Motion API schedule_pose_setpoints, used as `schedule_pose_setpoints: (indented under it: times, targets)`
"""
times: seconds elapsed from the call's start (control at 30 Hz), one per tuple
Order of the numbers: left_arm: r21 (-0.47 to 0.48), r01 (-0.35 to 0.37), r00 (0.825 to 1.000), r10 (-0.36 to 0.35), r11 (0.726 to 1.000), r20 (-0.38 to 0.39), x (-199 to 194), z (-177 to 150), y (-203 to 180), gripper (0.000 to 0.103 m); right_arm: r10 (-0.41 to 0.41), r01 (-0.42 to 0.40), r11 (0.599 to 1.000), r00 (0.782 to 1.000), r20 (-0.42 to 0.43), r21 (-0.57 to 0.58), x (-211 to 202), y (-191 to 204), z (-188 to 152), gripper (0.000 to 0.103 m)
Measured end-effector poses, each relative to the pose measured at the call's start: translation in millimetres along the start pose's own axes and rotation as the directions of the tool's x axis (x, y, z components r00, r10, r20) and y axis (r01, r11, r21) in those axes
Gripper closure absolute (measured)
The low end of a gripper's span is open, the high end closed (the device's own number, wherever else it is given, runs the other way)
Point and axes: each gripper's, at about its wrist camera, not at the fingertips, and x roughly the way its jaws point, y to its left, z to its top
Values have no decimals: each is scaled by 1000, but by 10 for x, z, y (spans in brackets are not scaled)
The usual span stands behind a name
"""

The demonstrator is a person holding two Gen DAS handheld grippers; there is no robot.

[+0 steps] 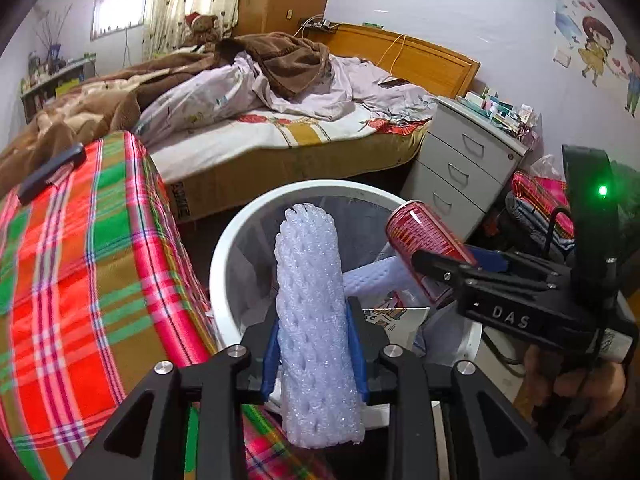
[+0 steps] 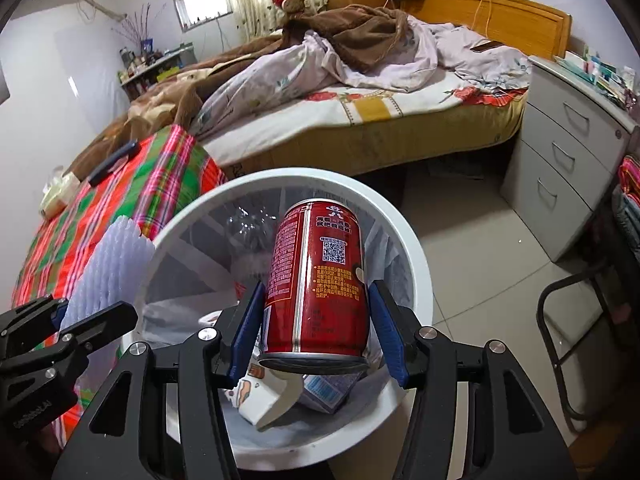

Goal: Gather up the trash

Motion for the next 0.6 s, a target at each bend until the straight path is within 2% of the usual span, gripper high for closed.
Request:
schedule_pose_setpoints:
  times: [0.07, 0.13, 0.27, 0.37, 0.6]
  targets:
    - [13, -23, 1000, 23, 1000, 3, 8, -4, -6, 59, -7, 7, 1000, 1000, 4, -6, -3, -16, -9, 45]
    - [8, -22, 1000, 22, 1000, 4, 9, -2, 1, 54, 0, 0, 1000, 1000, 18, -5, -27, -16, -7, 37]
    - [14, -51, 999, 51, 999, 11, -33, -7, 4, 51, 1, -1, 1000, 999, 44, 0, -80, -14, -3, 35]
    - [0, -46, 999, 46, 999, 22, -106, -16, 30, 50, -3, 3, 1000, 999, 52, 9, -117, -8, -15, 35]
    - [-3, -102, 993, 102, 995, 67, -356, -83, 47, 50, 25, -26, 1000, 996, 90, 13, -269, 66, -62, 35]
